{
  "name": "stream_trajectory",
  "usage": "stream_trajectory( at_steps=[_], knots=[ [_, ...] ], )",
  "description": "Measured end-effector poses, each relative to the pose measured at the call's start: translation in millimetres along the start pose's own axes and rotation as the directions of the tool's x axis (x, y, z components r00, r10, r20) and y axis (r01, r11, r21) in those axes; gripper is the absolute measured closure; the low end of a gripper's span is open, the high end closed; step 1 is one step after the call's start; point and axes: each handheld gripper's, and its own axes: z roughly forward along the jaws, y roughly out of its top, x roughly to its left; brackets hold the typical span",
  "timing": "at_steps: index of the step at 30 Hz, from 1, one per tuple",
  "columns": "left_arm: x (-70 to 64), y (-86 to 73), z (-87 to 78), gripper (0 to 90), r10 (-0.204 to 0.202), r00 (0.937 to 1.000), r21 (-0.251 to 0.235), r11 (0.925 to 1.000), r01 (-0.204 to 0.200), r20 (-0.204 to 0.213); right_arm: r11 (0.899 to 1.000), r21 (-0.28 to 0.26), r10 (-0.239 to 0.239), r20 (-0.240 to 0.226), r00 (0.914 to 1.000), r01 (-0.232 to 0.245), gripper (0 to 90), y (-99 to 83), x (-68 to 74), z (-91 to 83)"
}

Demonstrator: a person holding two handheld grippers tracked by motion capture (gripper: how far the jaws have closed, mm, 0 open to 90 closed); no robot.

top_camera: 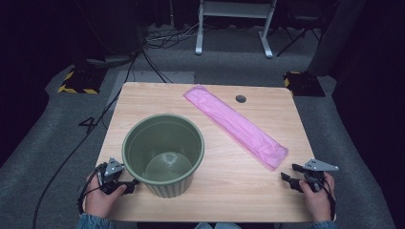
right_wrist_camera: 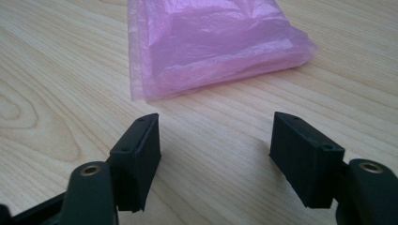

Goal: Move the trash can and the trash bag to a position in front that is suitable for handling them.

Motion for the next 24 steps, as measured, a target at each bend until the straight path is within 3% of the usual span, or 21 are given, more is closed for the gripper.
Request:
stream_trajectory(
  at_steps=[2,5,14,17,21,24],
  knots=[
    [-0.1,0.1,0.2,17.8,0.001,1.0,-0.002,1.0,-0.001,-0.002,1.0,0.0,-0.001,0.001,1.0,0.001,33.9,0.0,-0.1,0.0],
    [0.4,2.1,-4.0,30.9,0.017,0.9999,-0.011,0.9998,-0.017,-0.002,1.0,0.0,-0.001,0.0,1.0,0.001,33.9,0.0,-0.1,0.0],
    [3.0,14.1,-17.8,29.6,-0.006,1.0,-0.078,0.9969,0.006,-0.002,1.0,0.0,-0.001,0.002,1.0,0.001,33.9,0.0,-0.1,0.1],
    [3.7,24.9,-23.9,29.6,-0.03,0.9995,-0.124,0.9918,0.029,-0.004,1.0,0.0,-0.001,0.002,1.0,0.001,33.8,-0.1,-0.1,0.1],
    [-3.4,31.9,-24.4,33.7,0.005,1.0,-0.135,0.9908,-0.006,-0.008,1.0,0.0,-0.001,0.002,1.0,0.001,33.9,-0.1,-0.1,0.1],
    [-5.6,35.1,-24.4,33.6,-0.004,0.9999,-0.165,0.9862,0.006,0.011,1.0,0.0,-0.001,0.002,1.0,0.001,33.9,0.0,-0.1,0.1]
  ],
)
